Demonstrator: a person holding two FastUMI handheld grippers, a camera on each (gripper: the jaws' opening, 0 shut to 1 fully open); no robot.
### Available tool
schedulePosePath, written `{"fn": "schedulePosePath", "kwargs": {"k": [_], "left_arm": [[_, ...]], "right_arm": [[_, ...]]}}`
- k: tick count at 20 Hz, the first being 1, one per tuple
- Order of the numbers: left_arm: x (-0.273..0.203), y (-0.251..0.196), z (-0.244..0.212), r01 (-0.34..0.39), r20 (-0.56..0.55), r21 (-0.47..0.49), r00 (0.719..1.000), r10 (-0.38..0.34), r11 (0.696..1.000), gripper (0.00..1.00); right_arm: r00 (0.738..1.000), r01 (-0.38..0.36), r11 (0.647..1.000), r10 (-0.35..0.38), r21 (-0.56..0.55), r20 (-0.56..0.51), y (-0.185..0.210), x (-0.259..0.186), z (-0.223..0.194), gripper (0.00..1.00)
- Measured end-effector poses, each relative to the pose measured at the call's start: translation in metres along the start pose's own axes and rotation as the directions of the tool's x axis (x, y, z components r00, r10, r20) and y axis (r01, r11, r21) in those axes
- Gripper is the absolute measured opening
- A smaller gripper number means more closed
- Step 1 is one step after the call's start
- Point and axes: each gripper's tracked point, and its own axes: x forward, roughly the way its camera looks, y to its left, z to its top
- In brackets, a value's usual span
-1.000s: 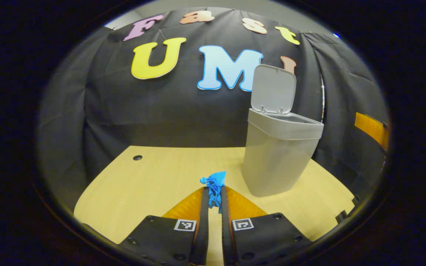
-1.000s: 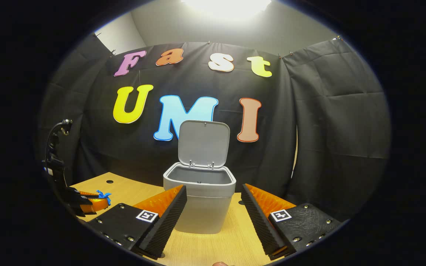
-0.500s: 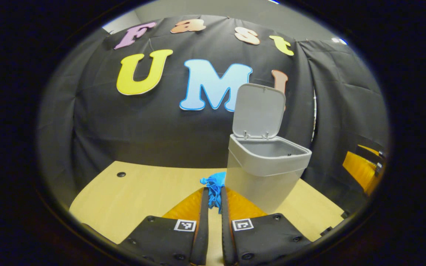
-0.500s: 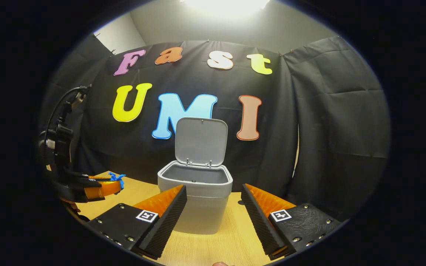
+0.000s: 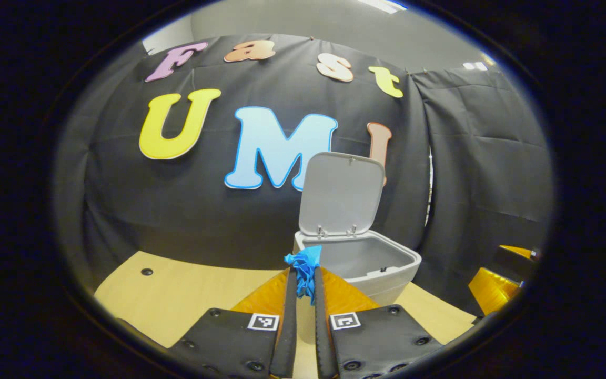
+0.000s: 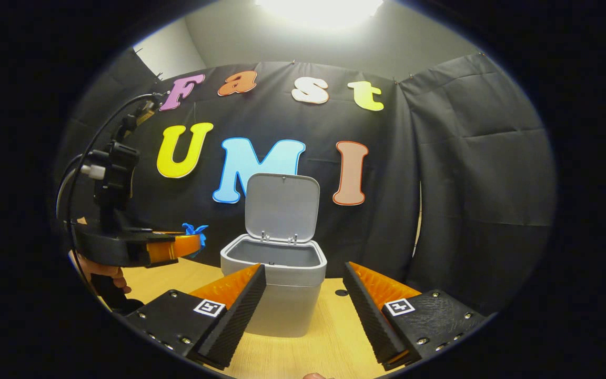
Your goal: Press the lid of the desktop garbage bin to open it, pick up the crumpled paper on the desktop and throw it into the bin, then pick up the pop can on the desktop and drop it into the bin, and finally close the garbage bin lid.
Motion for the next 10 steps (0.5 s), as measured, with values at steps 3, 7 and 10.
{"fn": "schedulePosePath", "kwargs": {"k": [3, 7, 10], "left_arm": [[0.019, -0.012, 0.008, 0.038, 0.005, 0.015, 0.999, -0.038, 0.999, 0.23], [0.044, -0.025, 0.006, 0.069, -0.01, 0.027, 0.998, -0.069, 0.997, 0.21], [0.06, -0.032, 0.001, 0.078, -0.018, 0.041, 0.997, -0.078, 0.996, 0.21]], "right_arm": [[0.999, 0.032, 0.999, -0.032, 0.007, -0.006, -0.003, -0.004, 0.0, 0.95], [0.997, 0.077, 0.997, -0.077, 0.0, -0.016, -0.011, -0.01, -0.002, 0.95], [0.994, 0.1, 0.995, -0.1, -0.007, -0.032, -0.017, -0.016, -0.007, 0.95]]}}
